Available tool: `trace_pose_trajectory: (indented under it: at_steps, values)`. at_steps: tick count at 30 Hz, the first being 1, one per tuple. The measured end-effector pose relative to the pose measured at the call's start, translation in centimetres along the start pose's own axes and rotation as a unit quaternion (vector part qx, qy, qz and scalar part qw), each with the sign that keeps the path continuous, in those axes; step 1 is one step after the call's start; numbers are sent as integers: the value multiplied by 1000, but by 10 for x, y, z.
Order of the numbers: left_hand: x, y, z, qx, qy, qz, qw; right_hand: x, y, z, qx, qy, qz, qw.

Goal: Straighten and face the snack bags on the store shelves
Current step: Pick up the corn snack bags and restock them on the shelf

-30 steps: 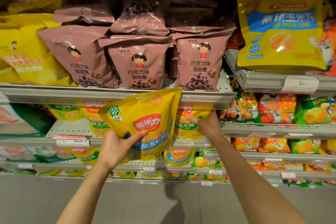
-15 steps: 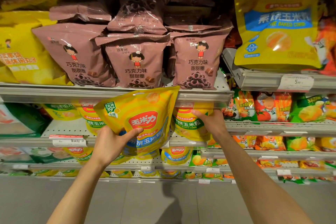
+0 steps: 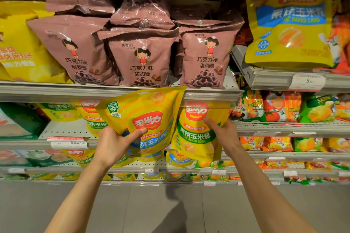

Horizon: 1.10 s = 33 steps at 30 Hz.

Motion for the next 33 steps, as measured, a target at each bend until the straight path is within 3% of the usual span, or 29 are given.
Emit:
trace_pose_trajectory:
  at_steps: [15, 33]
  values:
    - [-3, 3, 18, -29, -26, -5, 999, -33, 65, -35, -79, -20, 58, 995]
    - [7, 30, 109, -74, -52, 39, 995, -61, 34, -148, 16, 40, 6, 999]
Point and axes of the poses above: each hand's wrist, its own x-axis towards the middle knuckle, its own z-axis out of the palm, y = z × x, the point moved 8 cm from there along x, towards the middle knuckle, and after that the axes turned 12 degrees about z, right-handed, at the moved point
